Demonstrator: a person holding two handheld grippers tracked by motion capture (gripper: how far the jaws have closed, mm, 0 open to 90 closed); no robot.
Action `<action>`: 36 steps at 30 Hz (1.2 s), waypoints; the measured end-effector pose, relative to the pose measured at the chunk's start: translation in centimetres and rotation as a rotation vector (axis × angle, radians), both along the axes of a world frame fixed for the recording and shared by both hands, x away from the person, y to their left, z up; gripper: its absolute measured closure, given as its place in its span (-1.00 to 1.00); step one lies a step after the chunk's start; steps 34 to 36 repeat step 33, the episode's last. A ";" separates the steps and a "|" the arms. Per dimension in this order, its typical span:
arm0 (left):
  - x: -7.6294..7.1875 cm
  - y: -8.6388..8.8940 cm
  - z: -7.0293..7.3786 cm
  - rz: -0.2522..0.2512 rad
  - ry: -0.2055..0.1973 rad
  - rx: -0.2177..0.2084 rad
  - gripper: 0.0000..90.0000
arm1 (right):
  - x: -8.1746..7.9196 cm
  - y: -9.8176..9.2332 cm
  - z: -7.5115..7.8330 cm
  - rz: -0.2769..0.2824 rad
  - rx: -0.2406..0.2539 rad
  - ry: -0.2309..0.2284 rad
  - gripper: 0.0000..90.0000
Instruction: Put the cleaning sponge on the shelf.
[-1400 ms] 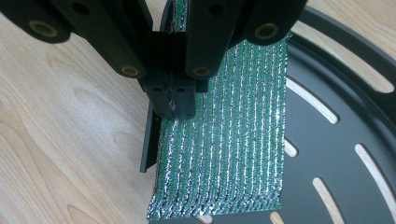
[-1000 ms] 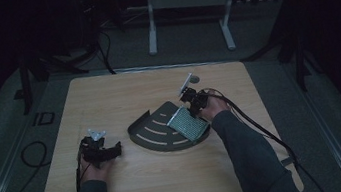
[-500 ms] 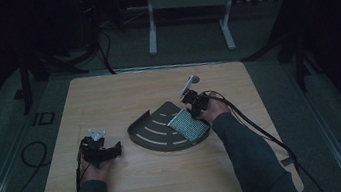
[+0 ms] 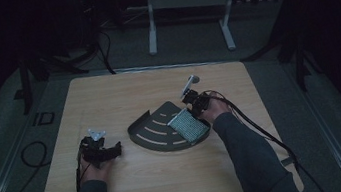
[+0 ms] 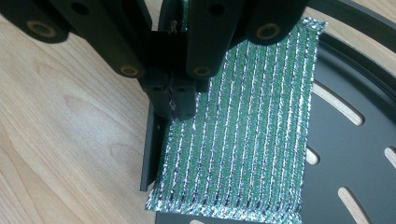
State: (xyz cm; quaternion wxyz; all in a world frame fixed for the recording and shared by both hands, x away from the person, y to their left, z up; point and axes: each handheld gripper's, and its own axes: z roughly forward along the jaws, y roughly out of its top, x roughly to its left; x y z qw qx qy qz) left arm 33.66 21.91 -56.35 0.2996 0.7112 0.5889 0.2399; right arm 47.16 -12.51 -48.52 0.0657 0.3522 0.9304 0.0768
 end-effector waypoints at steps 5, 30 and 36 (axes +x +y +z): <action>0.0 0.0 0.0 0.000 0.000 0.000 -0.70 | -0.2 0.0 0.2 0.008 0.013 -0.002 0.92; 0.0 0.0 0.0 0.000 0.000 0.000 -0.70 | -4.0 -4.5 3.4 -0.040 0.171 -0.132 -0.03; 0.0 0.0 0.0 0.000 0.000 0.000 -0.70 | -5.3 -5.9 3.6 -0.073 0.196 -0.166 -0.19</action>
